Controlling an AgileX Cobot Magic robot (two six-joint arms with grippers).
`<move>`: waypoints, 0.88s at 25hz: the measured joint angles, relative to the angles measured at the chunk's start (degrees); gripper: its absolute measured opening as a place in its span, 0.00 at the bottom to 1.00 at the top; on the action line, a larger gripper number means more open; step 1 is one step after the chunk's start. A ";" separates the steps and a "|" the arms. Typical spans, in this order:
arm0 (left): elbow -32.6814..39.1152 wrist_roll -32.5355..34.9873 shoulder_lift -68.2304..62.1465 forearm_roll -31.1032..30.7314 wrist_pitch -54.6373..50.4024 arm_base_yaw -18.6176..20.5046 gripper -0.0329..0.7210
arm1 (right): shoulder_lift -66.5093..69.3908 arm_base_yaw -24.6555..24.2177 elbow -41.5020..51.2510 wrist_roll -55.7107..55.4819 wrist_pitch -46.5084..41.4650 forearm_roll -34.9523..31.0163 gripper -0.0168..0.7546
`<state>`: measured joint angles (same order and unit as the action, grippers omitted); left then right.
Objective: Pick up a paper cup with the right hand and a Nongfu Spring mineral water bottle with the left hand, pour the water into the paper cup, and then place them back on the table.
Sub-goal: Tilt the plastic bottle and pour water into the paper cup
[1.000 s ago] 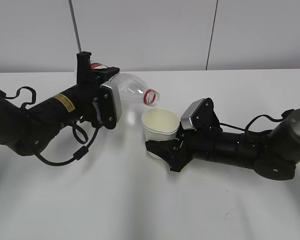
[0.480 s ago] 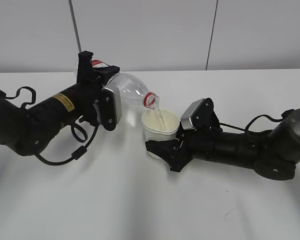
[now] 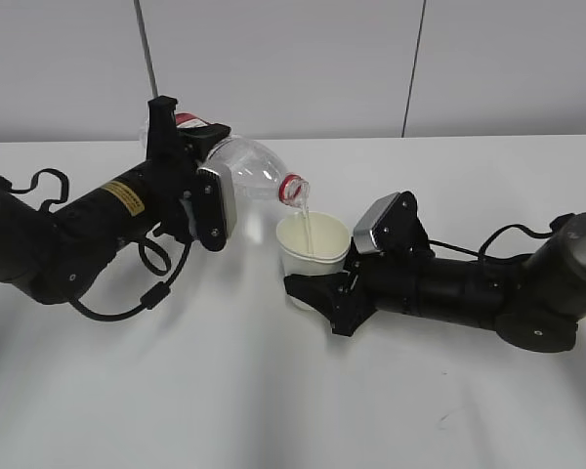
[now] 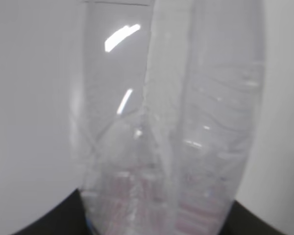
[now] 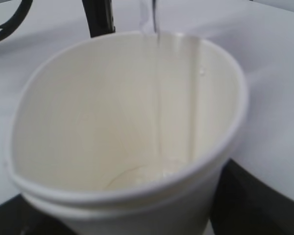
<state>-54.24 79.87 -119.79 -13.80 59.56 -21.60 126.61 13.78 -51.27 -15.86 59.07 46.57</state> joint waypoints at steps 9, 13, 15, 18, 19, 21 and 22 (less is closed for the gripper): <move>0.00 1.19 0.00 1.04 0.55 0.00 0.44 | 0.00 0.00 0.00 0.00 0.00 0.00 0.68; 0.00 1.39 0.00 1.15 2.77 0.00 0.44 | 0.00 0.00 0.00 0.00 0.00 0.00 0.68; 0.00 1.85 0.00 1.15 2.90 0.00 0.44 | 0.00 0.00 0.00 0.00 0.00 0.00 0.68; 0.00 2.12 0.00 1.22 2.90 0.00 0.44 | 0.00 0.00 0.00 0.00 0.00 0.00 0.68; 0.00 2.24 0.00 1.22 2.90 0.00 0.44 | 0.00 0.00 0.00 0.00 0.00 0.00 0.68; 0.00 2.25 0.00 1.22 2.90 0.00 0.44 | 0.00 0.00 0.00 0.00 0.00 0.00 0.68; 0.00 2.30 0.00 1.22 2.90 0.00 0.44 | 0.00 0.00 0.00 0.00 0.00 0.00 0.68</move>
<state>-54.24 82.17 -119.79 -12.58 62.47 -21.60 126.61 13.78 -51.27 -15.86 59.07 46.57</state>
